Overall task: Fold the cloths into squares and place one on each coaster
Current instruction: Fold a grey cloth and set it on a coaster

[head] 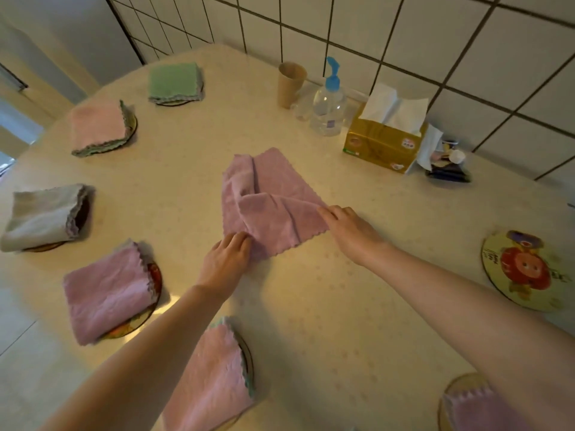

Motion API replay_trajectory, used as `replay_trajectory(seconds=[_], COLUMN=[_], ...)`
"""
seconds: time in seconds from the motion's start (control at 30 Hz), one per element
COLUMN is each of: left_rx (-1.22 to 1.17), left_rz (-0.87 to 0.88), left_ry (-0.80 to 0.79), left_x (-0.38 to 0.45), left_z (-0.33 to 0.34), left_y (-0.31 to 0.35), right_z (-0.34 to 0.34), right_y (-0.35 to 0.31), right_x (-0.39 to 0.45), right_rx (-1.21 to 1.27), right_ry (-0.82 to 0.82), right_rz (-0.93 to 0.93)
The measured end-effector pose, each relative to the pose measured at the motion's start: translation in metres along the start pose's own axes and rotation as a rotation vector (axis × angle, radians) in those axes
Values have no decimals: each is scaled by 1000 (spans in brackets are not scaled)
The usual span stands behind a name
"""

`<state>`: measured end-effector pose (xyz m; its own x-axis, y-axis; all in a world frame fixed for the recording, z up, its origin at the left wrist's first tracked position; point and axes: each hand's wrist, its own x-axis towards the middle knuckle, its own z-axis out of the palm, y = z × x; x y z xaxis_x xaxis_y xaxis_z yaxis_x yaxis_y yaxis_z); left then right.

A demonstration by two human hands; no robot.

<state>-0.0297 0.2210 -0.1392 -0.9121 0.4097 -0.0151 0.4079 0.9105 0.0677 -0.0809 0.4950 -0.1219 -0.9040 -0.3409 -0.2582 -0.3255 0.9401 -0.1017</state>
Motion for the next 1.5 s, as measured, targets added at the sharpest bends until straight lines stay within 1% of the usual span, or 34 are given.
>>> replay_trajectory(seconds=[0.07, 0.13, 0.17, 0.2, 0.27, 0.3, 0.4, 0.5, 0.57, 0.6, 0.63, 0.67, 0.73, 0.8, 0.87, 0.93, 1.0, 1.03, 1.13, 1.2, 1.23, 1.27, 1.33, 1.43, 1.5], left_rx=[3, 1, -52, -159, -390, -463, -576, -805, -995, -1070, -1114, -1069, -884, -768, -710, -641, -575, -546, -471, -449, -435, -405, -353, -312, -314], left_rz=[31, 19, -37, -115, -272, -331, -420, -518, -578, -603, -619, -622, -576, -475, -322, -201, -131, -94, 75, 114, 109, 103, 112, 135, 114], left_ry=[7, 8, 13, 30, 97, 140, 238, 264, 244, 256, 290, 327, 393, 480, 535, 484, 390, 341, 180, 50, -17, -77, -145, -178, -229], left_x=[3, 10, 14, 17, 24, 28, 37, 48, 51, 52, 54, 53, 48, 37, 22, 3, -20, -33, -73, -95, -103, -111, -123, -133, -138], left_z=[1, -2, -6, -11, -21, -28, -46, -63, -74, -81, -85, -90, -99, -108, -110, -100, -82, -74, -42, -22, -15, -10, -4, -16, -25], left_y=[-8, -15, -17, -18, -19, -19, -19, -17, -10, -3, 0, 6, 17, 34, 50, 64, 77, 86, 111, 122, 124, 125, 125, 132, 131], right_z=[4, 5, 2, -3, -17, -26, -53, -74, -85, -91, -95, -98, -103, -107, -106, -93, -67, -50, 2, 32, 41, 47, 48, 47, 45], right_y=[-1, -1, -1, -1, -4, -5, -6, -2, 2, 6, 10, 14, 21, 26, 29, 34, 39, 42, 46, 48, 48, 48, 48, 49, 51], right_x=[9, 16, 19, 22, 26, 28, 27, 26, 20, 15, 10, 3, -15, -43, -78, -118, -157, -175, -227, -250, -258, -266, -276, -290, -296], right_rx=[-26, 46, 148, 271, 507, 584, 824, 1194, 1362, 1410, 1419, 1390, 1230, 1029, 929, 868, 816, 797, 706, 556, 485, 441, 430, 425, 437], right_ry=[45, 83, 99, 119, 200, 250, 324, 301, 325, 362, 406, 457, 572, 696, 778, 789, 727, 668, 393, 198, 137, 113, 98, 29, -32], right_rz=[1, 2, 30, 80, 180, 222, 360, 524, 533, 511, 475, 427, 336, 259, 183, 159, 186, 207, 258, 247, 229, 212, 173, 86, 63])
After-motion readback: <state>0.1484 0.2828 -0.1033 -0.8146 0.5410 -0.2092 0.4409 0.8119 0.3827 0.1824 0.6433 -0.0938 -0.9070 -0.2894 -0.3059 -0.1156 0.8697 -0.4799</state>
